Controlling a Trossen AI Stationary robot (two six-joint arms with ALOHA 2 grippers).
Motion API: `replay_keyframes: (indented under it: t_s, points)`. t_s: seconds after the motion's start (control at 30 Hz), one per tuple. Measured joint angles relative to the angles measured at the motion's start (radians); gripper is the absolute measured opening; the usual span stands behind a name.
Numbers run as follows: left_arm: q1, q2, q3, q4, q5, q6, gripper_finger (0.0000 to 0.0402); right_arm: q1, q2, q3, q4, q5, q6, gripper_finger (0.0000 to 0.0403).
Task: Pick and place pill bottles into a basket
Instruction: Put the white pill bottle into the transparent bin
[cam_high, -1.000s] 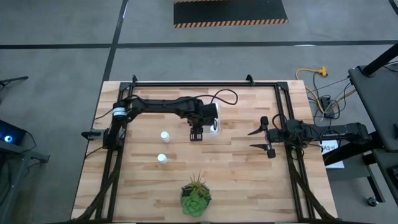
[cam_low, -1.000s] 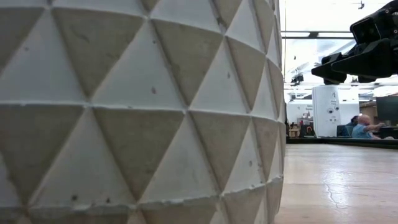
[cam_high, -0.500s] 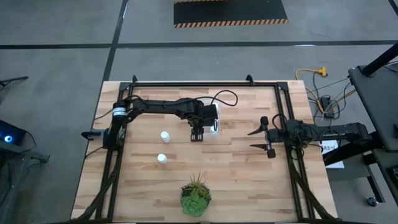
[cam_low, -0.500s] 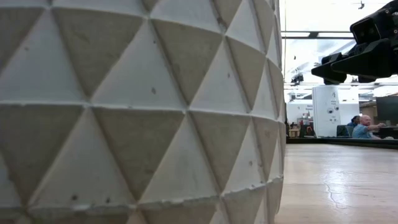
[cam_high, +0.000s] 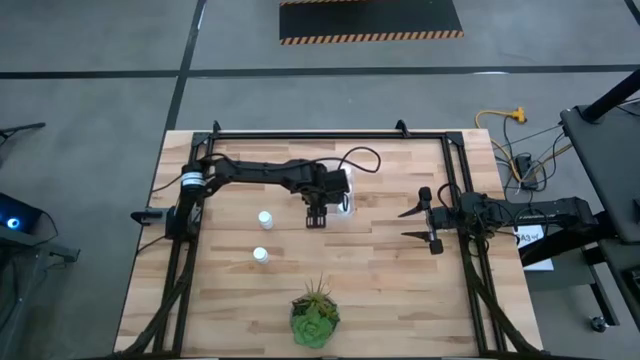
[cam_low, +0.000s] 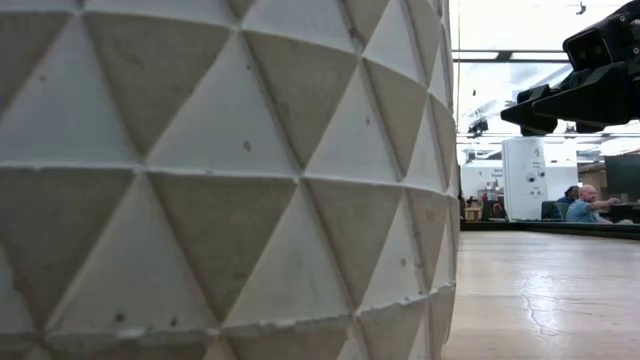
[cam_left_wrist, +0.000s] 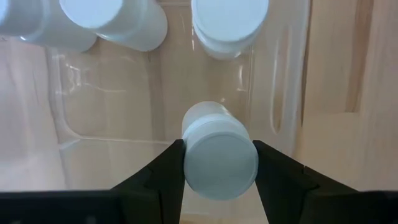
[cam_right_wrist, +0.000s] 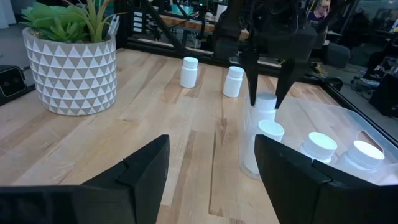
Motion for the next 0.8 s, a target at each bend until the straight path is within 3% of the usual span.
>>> replay_keyframes:
  t_s: [0.8]
  points:
    - [0.005,0.000,-0.036,0.027,0.029,-0.010,0.0168,0.000,0.000,0.000,0.000,0.000,0.000,0.0226]
